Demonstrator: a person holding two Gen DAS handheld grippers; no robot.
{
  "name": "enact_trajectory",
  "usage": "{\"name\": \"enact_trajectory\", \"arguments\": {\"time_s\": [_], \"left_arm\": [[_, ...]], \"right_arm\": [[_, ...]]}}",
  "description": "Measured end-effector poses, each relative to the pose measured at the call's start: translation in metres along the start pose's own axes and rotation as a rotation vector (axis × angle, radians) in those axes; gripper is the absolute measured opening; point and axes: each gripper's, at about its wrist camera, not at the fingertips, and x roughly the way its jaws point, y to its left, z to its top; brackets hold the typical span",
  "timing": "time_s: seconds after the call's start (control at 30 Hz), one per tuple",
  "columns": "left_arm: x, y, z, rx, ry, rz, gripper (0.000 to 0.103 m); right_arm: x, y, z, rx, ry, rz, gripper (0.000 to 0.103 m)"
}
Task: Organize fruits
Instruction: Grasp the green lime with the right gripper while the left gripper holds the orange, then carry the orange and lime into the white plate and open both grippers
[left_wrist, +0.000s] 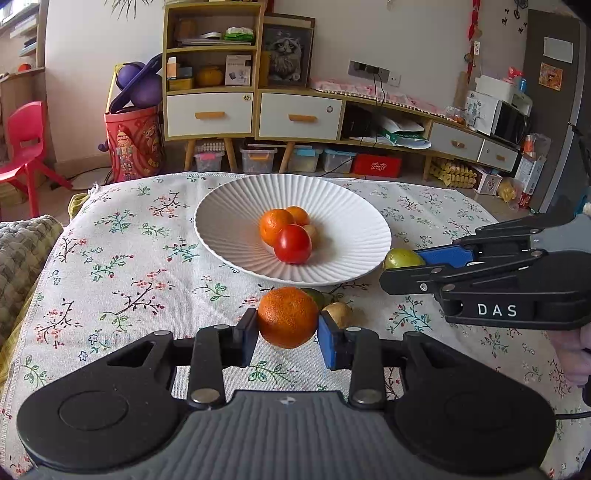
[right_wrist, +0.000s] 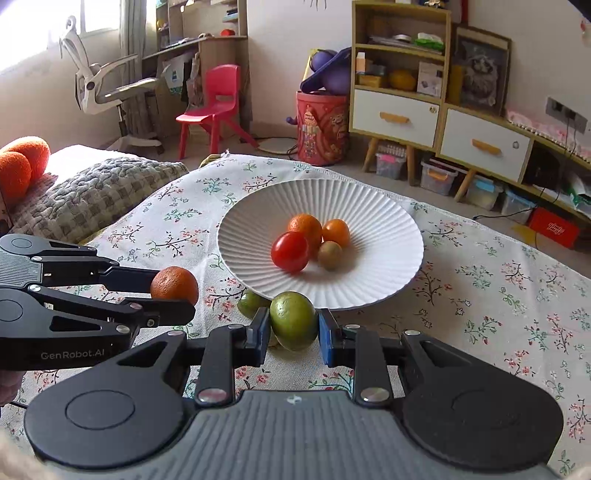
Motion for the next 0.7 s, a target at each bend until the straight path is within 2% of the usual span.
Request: {"name": "enact_trajectory", "arguments": {"time_s": [0.43, 0.7], "left_arm": [[0.021, 0.009, 0.034, -0.042, -0.045, 0.048, 0.019], [0.042, 0.013, 0.041, -0.066, -0.038, 0.070, 0.019]], "right_arm": [[0.025, -0.024, 0.021, 0.095, -0.014, -0.070, 0.025], [0.039, -0.032, 0.025, 0.110, -0.011, -0.087, 0.025]]}}
